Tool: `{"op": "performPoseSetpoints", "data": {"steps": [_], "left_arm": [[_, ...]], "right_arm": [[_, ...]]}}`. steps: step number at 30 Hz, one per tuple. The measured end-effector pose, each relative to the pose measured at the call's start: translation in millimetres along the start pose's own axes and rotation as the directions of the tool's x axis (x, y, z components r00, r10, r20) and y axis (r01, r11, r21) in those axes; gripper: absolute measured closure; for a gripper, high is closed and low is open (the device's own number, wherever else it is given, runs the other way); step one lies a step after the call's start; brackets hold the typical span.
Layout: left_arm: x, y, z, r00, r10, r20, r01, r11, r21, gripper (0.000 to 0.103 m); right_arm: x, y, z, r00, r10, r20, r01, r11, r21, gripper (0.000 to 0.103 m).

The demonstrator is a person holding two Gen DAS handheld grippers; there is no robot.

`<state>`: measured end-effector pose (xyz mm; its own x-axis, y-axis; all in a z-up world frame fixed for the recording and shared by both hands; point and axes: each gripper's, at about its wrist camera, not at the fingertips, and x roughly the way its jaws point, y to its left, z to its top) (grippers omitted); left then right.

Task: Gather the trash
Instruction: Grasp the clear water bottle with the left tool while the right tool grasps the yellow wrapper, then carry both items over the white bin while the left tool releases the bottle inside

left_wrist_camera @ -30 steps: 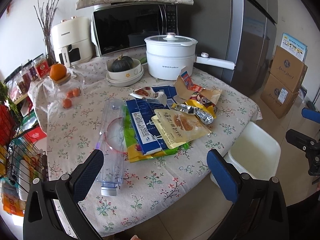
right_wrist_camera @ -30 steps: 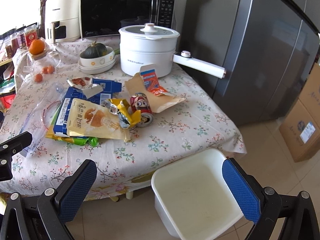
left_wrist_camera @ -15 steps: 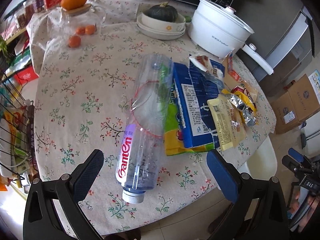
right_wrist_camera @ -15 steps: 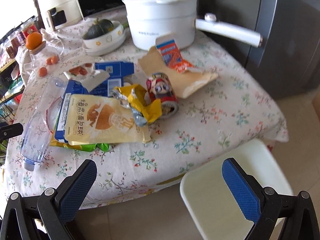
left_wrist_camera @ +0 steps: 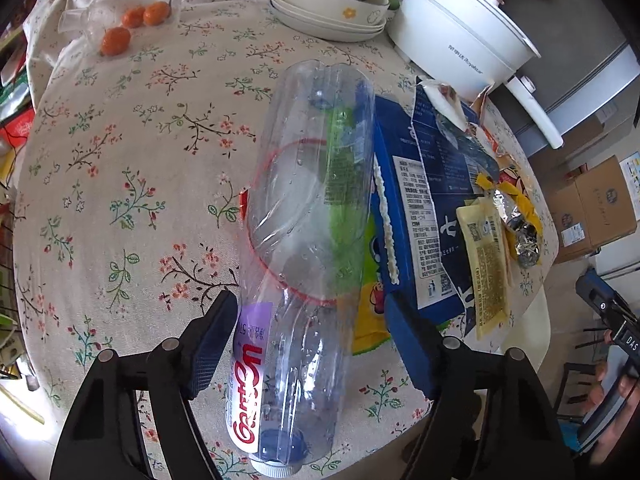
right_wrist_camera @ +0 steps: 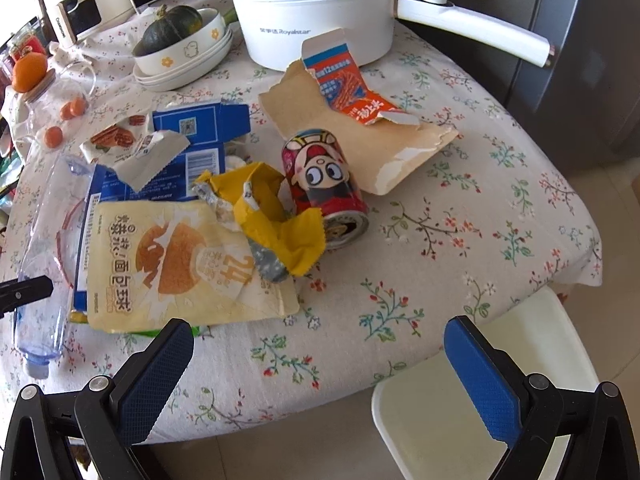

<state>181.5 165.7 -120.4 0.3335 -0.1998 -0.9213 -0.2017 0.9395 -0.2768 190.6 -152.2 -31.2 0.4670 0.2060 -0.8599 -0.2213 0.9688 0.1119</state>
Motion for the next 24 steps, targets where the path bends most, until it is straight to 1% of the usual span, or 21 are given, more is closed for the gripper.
{"op": "performPoseSetpoints", "data": {"steps": [1, 2, 3, 5, 6, 8, 9, 11, 12, 15, 17, 18, 19, 20, 22, 24], "left_arm": [[2.8, 2.4, 1.4, 1.000, 0.004, -0.008, -0.004, 1.000, -0.010, 0.033], [5.2, 4.3, 2.8, 1.000, 0.006, -0.014, -0.006, 1.000, -0.021, 0.041], [6.5, 6.3, 3.3, 1.000, -0.001, -0.017, 0.001, 0.999, -0.033, 0.041], [5.8, 7.6, 4.1, 1.000, -0.011, -0.013, 0.011, 0.999, -0.045, 0.041], [4.5, 7.6, 4.2, 1.000, -0.016, -0.008, 0.015, 0.999, -0.045, 0.041], [-0.4, 6.8, 4.1, 1.000, -0.019, 0.004, 0.019, 0.999, -0.040, 0.042], [-4.2, 7.1, 3.6, 1.000, -0.020, 0.014, 0.020, 0.999, -0.035, 0.042], [-13.1, 8.6, 2.6, 0.999, -0.024, 0.038, 0.025, 0.999, -0.032, 0.042], [-17.7, 9.8, 1.6, 0.998, -0.027, 0.051, 0.028, 0.999, -0.033, 0.042], [-27.2, 15.1, 0.0, 0.997, -0.031, 0.077, 0.035, 0.998, -0.045, 0.042], [-32.4, 19.9, -2.7, 0.996, -0.031, 0.086, 0.035, 0.998, -0.052, 0.042], [-34.2, 21.2, -3.3, 0.996, -0.030, 0.090, 0.035, 0.998, -0.054, 0.042], [-35.0, 22.1, -3.8, 0.995, -0.028, 0.094, 0.033, 0.998, -0.054, 0.042], [-37.5, 24.4, -5.6, 0.995, -0.027, 0.099, 0.032, 0.998, -0.051, 0.042], [-45.1, 31.7, -8.5, 0.993, -0.033, 0.113, 0.039, 0.998, -0.049, 0.042], [-52.3, 32.4, -8.8, 0.990, -0.042, 0.132, 0.048, 0.998, -0.047, 0.042]], "right_arm": [[2.2, -1.4, 4.6, 1.000, -0.007, 0.007, 0.007, 1.000, 0.005, 0.000], [5.0, -3.0, 9.1, 1.000, -0.010, 0.012, 0.010, 1.000, 0.010, 0.000], [8.3, -4.6, 13.9, 1.000, -0.011, 0.016, 0.011, 1.000, 0.016, 0.000], [14.5, -8.0, 22.5, 1.000, 0.000, 0.028, -0.001, 0.999, 0.039, 0.005], [17.6, -9.2, 26.5, 0.999, 0.016, 0.032, -0.018, 0.998, 0.054, 0.007], [23.3, -8.4, 32.5, 0.997, 0.061, 0.041, -0.064, 0.995, 0.074, 0.016], [26.2, -5.7, 35.3, 0.996, 0.083, 0.044, -0.086, 0.993, 0.075, 0.018], [32.0, 3.5, 39.5, 0.992, 0.121, 0.047, -0.123, 0.991, 0.058, 0.025], [35.6, 9.0, 41.0, 0.990, 0.136, 0.046, -0.138, 0.990, 0.044, 0.027], [49.6, 22.6, 43.8, 0.984, 0.175, 0.030, -0.175, 0.984, 0.010, 0.038], [61.0, 27.0, 44.7, 0.988, 0.155, 0.010, -0.155, 0.988, 0.002, 0.048], [66.7, 28.7, 44.7, 0.990, 0.139, 0.001, -0.139, 0.990, -0.005, 0.051], [71.7, 29.9, 44.6, 0.992, 0.128, -0.007, -0.128, 0.992, -0.010, 0.060], [75.7, 30.8, 44.2, 0.992, 0.123, -0.015, -0.123, 0.992, -0.011, 0.071], [79.3, 30.7, 44.3, 0.992, 0.129, -0.010, -0.129, 0.992, -0.009, 0.083], [76.5, 31.5, 44.9, 0.990, 0.139, 0.005, -0.139, 0.990, -0.010, 0.088]]}}
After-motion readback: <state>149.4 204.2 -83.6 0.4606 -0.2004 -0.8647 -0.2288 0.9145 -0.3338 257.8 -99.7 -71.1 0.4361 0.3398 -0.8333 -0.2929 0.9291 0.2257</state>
